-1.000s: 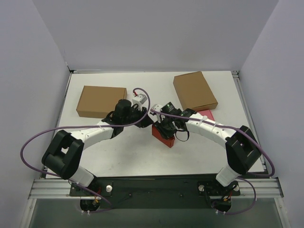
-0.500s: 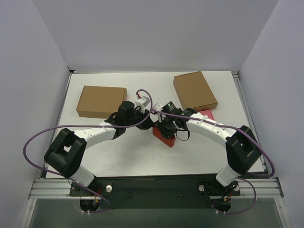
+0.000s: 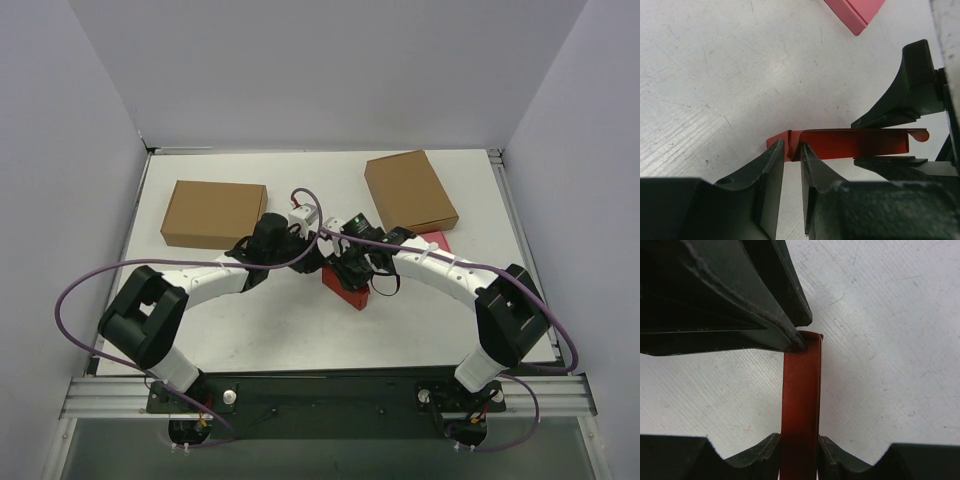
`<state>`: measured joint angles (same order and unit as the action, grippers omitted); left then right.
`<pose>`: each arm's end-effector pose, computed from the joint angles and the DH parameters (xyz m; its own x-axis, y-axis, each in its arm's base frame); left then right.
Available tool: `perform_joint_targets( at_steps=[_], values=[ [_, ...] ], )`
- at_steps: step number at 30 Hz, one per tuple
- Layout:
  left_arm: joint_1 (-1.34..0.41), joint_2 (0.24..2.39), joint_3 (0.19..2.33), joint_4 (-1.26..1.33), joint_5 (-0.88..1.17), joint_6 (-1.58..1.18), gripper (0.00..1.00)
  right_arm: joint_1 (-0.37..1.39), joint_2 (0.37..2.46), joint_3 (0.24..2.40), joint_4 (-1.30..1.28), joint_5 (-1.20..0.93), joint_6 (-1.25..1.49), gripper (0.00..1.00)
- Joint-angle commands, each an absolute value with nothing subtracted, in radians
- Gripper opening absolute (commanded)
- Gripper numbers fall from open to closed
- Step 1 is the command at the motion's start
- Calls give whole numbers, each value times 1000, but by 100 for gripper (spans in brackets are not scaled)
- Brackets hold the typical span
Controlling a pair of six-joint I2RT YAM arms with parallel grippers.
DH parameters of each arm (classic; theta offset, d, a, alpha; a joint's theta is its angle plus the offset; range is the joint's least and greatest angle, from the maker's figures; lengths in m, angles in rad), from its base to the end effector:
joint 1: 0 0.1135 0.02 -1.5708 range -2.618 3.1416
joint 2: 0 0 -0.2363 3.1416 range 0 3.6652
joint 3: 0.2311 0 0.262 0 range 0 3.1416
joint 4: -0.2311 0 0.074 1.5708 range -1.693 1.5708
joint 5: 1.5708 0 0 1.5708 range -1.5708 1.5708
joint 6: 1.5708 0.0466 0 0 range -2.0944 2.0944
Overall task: Fold the paper box
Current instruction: Close the paper box at the center of the board.
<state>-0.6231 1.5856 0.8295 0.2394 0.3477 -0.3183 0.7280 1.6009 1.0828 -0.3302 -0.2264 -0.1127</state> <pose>0.2771 -0.2187 0.1603 -0.6280 0.0890 -0.7731 0.6240 0.6511 -0.4320 0.2598 0.2456 0.1860 -0.4711 -0.5667 -0.6760 -0.8174 0.5686 0.0930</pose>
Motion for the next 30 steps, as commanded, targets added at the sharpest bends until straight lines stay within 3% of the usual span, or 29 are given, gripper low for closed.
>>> perform_joint_targets(
  at_steps=[1, 10, 16, 24, 30],
  values=[
    [-641, 1600, 882, 285, 351, -281, 29, 727, 1601, 1111, -345, -247, -114, 33],
    [-646, 1603, 888, 296, 353, -282, 29, 726, 1605, 1112, -345, -250, -110, 33],
    [-646, 1608, 887, 299, 351, -282, 21, 727, 1606, 1111, -345, -252, -110, 33],
    [-652, 1618, 893, 295, 359, -275, 0, 724, 1606, 1112, -345, -252, -110, 33],
    [-663, 1623, 887, 278, 316, -253, 0, 726, 1603, 1111, -345, -256, -110, 33]
  ],
)
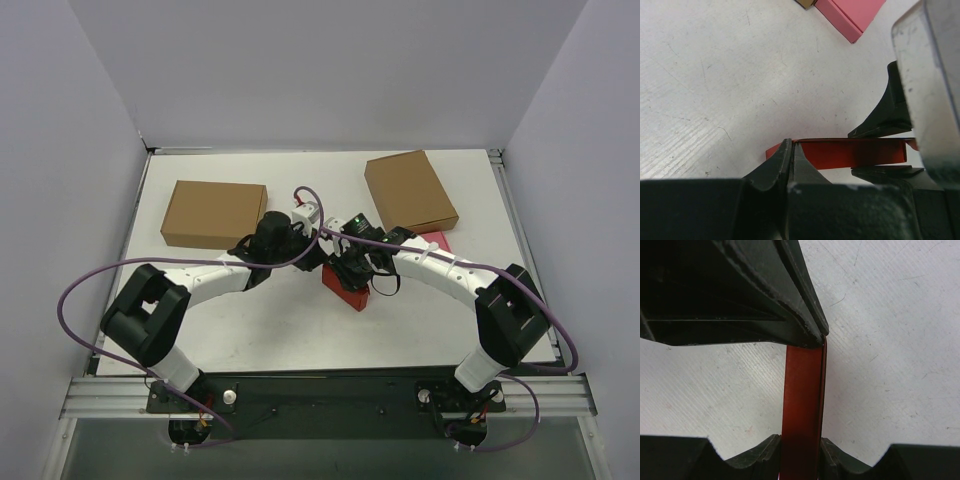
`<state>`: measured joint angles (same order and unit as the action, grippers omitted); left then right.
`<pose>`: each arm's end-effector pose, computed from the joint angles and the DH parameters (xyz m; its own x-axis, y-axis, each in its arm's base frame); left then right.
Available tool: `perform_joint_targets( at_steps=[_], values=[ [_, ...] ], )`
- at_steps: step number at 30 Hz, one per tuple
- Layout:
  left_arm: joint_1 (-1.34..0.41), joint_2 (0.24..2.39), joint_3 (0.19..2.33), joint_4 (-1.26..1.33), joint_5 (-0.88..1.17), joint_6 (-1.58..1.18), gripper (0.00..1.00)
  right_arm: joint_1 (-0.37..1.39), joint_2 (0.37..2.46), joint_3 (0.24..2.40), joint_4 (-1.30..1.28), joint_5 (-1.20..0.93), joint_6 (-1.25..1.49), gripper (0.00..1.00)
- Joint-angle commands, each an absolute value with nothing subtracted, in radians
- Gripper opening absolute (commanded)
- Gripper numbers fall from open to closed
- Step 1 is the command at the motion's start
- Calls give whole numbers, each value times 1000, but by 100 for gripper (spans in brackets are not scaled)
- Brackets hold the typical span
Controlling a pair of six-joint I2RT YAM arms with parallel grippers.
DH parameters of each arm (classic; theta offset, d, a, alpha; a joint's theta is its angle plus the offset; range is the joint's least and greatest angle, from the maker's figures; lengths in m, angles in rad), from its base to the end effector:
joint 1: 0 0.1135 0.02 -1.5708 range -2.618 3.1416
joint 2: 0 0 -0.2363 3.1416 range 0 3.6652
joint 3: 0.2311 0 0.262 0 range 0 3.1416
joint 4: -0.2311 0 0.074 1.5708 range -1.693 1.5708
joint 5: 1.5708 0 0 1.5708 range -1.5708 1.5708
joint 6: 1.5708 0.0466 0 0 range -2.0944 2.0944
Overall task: Fold the paper box
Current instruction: Close the paper box at the center of the board.
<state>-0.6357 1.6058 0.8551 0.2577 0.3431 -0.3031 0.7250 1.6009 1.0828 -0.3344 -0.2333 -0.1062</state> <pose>0.2800 -0.2261 0.1638 -0.6015 0.0945 -0.7932 0.6476 0.6391 -0.4149 0.2600 0.2448 0.1857 -0.4799 -0.5630 -0.6728 -0.8145 0.5709 0.1033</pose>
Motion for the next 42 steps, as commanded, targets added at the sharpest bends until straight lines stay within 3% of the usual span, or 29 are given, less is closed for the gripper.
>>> perform_joint_targets(
  at_steps=[1, 14, 42],
  values=[
    [-669, 1623, 885, 275, 299, -247, 0, 726, 1603, 1109, -345, -256, -109, 33],
    [-707, 1612, 772, 351, 143, -152, 0, 724, 1600, 1104, -342, -258, -103, 33],
    [-730, 1586, 634, 371, 101, -158, 0, 698, 1608, 1094, -333, -262, -83, 33]
  ],
)
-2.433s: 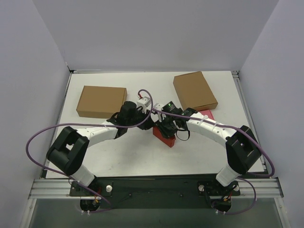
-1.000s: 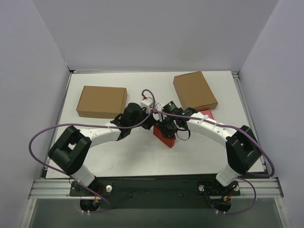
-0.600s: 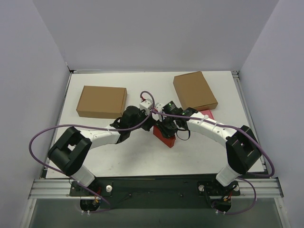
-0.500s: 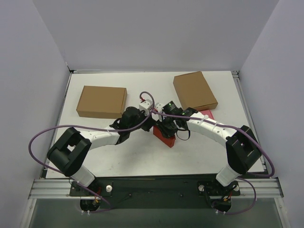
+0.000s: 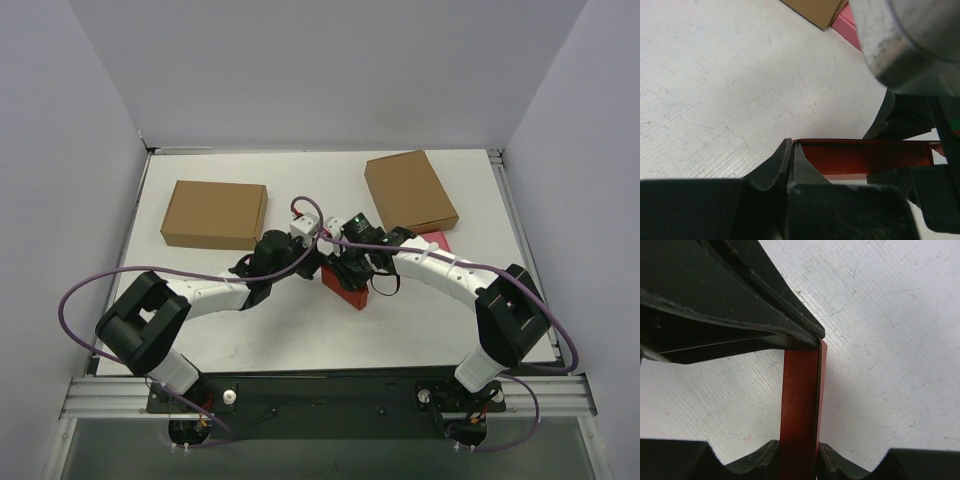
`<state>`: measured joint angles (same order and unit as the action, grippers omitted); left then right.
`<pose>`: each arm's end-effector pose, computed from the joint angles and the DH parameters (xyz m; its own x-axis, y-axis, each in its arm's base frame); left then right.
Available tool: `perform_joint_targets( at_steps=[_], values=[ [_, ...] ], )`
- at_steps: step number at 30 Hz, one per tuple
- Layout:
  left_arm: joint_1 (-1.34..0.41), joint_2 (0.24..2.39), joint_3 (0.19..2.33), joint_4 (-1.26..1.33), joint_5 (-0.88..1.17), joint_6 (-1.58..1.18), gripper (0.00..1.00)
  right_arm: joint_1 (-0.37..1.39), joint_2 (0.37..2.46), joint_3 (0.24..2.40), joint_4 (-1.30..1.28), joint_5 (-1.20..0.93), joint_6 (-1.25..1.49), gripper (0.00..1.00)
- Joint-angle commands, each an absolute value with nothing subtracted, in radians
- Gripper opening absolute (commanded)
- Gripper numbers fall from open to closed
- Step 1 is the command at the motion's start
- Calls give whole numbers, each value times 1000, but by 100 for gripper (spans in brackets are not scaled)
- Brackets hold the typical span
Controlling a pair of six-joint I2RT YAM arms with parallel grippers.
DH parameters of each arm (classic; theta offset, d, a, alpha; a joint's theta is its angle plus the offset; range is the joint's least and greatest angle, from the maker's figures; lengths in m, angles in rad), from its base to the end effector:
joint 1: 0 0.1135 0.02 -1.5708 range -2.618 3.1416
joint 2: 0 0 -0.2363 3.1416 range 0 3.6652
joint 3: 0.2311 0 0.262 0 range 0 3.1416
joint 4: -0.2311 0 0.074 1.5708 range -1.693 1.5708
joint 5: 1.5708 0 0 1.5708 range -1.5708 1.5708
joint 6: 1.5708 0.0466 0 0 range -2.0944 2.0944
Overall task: Fold the paper box
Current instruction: Close the paper box at the center of the board.
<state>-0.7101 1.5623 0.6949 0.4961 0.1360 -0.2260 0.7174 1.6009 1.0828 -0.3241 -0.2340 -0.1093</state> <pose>0.2542 -0.2269 0.1505 -0.4343 0.0806 -0.8971 0.6612 0.7049 -0.2568 0.2625 0.2434 0.1865 -0.4764 -0.5565 -0.6807 -0.8126 0.5742 0.0993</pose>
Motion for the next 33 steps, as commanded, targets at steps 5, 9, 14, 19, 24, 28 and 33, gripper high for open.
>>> perform_joint_targets(
  at_steps=[5, 9, 14, 19, 24, 28, 33],
  values=[
    [-732, 1597, 617, 379, 100, -173, 0, 687, 1608, 1086, -327, -270, -75, 33],
    [-735, 1600, 606, 388, 106, -183, 0, 686, 1609, 1085, -325, -272, -74, 33],
    [-738, 1605, 597, 394, 115, -196, 0, 686, 1609, 1083, -325, -270, -71, 33],
    [-738, 1612, 578, 403, 117, -216, 0, 686, 1611, 1078, -322, -267, -68, 33],
    [-746, 1601, 581, 390, 107, -222, 0, 686, 1597, 1065, -321, -259, -64, 39],
    [-749, 1603, 606, 353, 83, -235, 0, 681, 1548, 1034, -298, -236, -49, 61],
    [-752, 1603, 649, 308, 28, -247, 0, 666, 1480, 1008, -281, -222, -6, 75]
  ],
)
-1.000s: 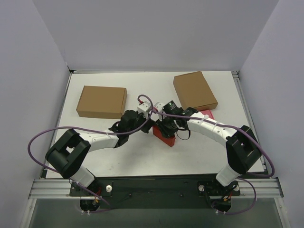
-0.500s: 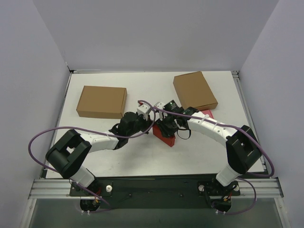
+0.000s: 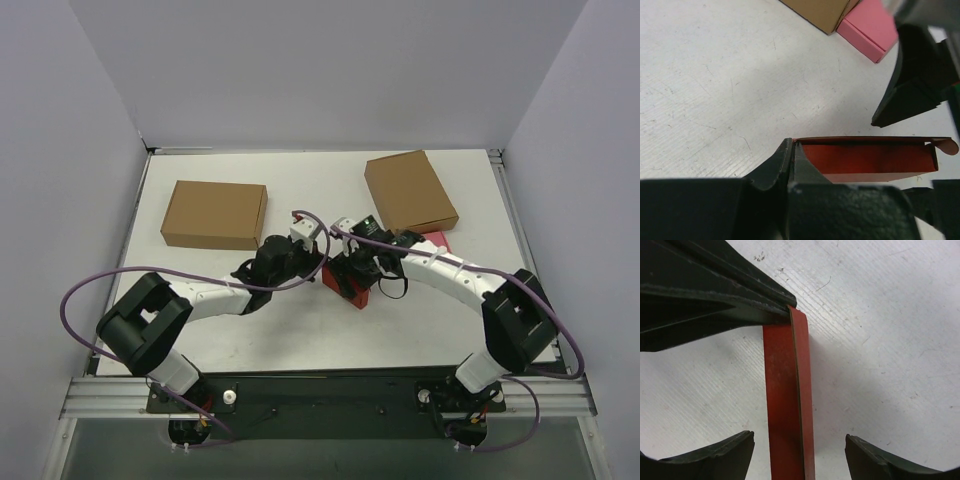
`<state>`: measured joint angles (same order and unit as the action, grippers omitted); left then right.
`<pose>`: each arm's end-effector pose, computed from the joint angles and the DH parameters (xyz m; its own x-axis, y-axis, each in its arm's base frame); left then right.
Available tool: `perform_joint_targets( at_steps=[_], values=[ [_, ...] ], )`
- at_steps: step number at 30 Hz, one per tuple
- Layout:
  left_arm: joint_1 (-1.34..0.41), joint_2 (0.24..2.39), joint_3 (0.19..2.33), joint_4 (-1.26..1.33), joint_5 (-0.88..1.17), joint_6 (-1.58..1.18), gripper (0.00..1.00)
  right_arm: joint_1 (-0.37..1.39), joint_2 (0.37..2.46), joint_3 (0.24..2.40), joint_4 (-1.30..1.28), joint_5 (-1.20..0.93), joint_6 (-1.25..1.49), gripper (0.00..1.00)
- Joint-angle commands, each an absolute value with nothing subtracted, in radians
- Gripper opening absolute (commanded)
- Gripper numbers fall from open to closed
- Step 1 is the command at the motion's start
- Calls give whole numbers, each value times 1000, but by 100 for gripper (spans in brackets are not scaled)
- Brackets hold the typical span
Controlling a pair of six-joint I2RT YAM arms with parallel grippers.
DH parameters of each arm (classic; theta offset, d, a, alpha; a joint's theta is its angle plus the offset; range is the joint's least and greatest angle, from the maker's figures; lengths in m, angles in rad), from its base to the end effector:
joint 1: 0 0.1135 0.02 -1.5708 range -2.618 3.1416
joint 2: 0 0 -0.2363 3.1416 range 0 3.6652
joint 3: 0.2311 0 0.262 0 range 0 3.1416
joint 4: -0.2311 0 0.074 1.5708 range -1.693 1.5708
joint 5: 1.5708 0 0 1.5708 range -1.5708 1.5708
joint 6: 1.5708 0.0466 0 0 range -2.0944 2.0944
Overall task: Fold the paper box
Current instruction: Close the paper box at the center of the board.
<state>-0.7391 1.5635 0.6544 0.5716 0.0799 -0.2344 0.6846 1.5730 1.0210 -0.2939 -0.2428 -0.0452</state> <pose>0.2458 -0.2291 0.1456 -0.4069 0.0576 -0.9116 0.6504 0.7190 -0.2449 0.2627 0.2289 0.1779 -0.5460 -0.5023 -0.6705 -0.7627 0.6291 0.1498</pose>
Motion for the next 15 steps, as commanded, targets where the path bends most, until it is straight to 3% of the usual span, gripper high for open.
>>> perform_joint_targets(
  at_steps=[1, 9, 15],
  values=[
    [-755, 1601, 650, 298, 20, -247, 0, 658, 1458, 1005, -284, -224, 0, 77],
    [-776, 1589, 652, 278, -31, -247, 0, 614, 1279, 974, -359, -216, 133, 80],
    [-804, 1586, 664, 250, -71, -242, 0, 603, 1272, 994, -517, -190, 238, 59]
  ],
)
